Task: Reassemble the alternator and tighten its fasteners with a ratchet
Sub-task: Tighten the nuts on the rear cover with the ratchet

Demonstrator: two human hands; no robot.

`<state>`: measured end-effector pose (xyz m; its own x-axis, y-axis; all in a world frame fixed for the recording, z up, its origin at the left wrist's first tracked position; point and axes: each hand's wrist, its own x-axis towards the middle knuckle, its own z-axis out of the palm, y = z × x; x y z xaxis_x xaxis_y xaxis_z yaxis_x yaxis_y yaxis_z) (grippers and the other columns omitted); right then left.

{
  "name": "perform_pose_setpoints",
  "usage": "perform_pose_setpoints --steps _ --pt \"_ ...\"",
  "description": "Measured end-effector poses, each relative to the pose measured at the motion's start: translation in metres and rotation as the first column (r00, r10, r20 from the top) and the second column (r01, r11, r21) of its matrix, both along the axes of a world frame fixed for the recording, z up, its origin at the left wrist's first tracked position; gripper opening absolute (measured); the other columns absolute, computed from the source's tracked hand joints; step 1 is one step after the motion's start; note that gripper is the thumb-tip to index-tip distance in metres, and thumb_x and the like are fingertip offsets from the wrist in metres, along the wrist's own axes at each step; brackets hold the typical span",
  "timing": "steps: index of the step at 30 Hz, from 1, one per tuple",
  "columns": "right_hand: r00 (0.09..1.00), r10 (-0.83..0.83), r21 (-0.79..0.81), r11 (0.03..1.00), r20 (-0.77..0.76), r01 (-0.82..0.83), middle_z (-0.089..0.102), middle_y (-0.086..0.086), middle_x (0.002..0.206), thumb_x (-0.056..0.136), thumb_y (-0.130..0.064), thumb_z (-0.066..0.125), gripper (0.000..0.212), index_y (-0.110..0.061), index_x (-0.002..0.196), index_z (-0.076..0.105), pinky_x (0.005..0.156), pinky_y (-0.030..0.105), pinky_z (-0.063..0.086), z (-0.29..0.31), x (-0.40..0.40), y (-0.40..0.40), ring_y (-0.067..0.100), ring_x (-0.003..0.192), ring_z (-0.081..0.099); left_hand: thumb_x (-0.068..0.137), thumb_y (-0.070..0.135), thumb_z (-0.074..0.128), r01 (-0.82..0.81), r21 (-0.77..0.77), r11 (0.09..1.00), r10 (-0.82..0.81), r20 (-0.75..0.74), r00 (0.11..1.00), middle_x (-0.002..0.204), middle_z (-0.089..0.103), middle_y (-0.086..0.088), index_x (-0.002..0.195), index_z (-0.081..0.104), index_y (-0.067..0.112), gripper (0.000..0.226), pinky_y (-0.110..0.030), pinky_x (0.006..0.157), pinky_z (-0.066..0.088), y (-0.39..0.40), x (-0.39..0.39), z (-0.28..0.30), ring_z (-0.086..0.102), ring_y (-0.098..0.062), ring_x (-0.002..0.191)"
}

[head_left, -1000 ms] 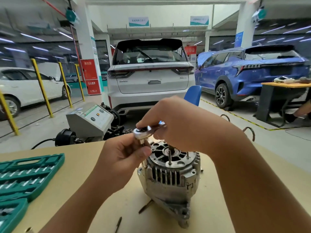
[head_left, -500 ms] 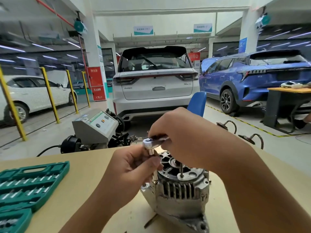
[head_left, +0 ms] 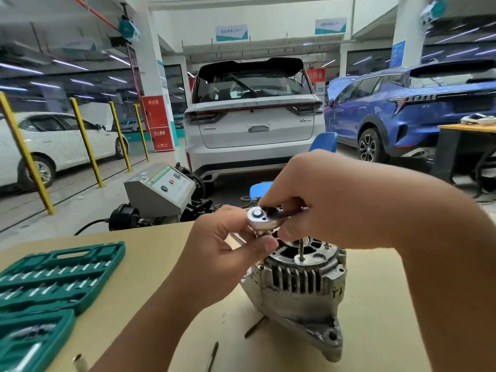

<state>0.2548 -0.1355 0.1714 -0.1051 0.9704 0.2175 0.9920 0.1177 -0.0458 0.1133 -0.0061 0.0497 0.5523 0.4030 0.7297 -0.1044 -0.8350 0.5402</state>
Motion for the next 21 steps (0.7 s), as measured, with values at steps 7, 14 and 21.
perform_pose_setpoints --steps 7,14,21 --pt "0.999 -0.03 0.169 0.985 -0.029 0.034 0.067 -0.006 0.076 0.09 -0.025 0.07 0.017 -0.036 0.101 0.075 0.06 0.037 0.059 -0.01 -0.003 0.011 0.018 0.065 0.063 0.078 0.033 0.08 0.143 -0.277 0.95 -0.126 0.079 0.989 0.088 0.077 -0.011 0.095 0.079 0.024 0.02 -0.051 0.085 0.062 0.001 -0.002 -0.002 0.073 -0.038 0.087" --pt "0.997 -0.062 0.114 0.991 -0.043 0.066 0.07 -0.009 0.086 0.089 -0.01 0.068 0.029 -0.036 0.099 0.076 0.072 0.039 0.06 -0.009 0.006 0.011 0.016 0.081 0.066 0.085 0.011 0.073 0.205 -0.324 0.923 -0.207 0.03 0.978 0.083 0.076 -0.005 0.095 0.073 0.015 0.011 -0.033 0.077 0.059 0.0 0.002 -0.001 0.078 -0.026 0.088" --pt "0.999 -0.043 0.056 0.998 0.001 0.043 0.067 -0.007 0.066 0.082 -0.041 0.078 0.011 -0.032 0.085 0.073 0.049 0.025 0.045 -0.008 0.012 0.008 0.009 0.057 0.059 0.086 0.024 0.078 0.084 -0.161 0.983 -0.064 0.125 0.99 0.082 0.075 -0.005 0.099 0.081 0.018 0.015 -0.038 0.07 0.053 -0.005 0.013 -0.007 0.063 -0.026 0.073"
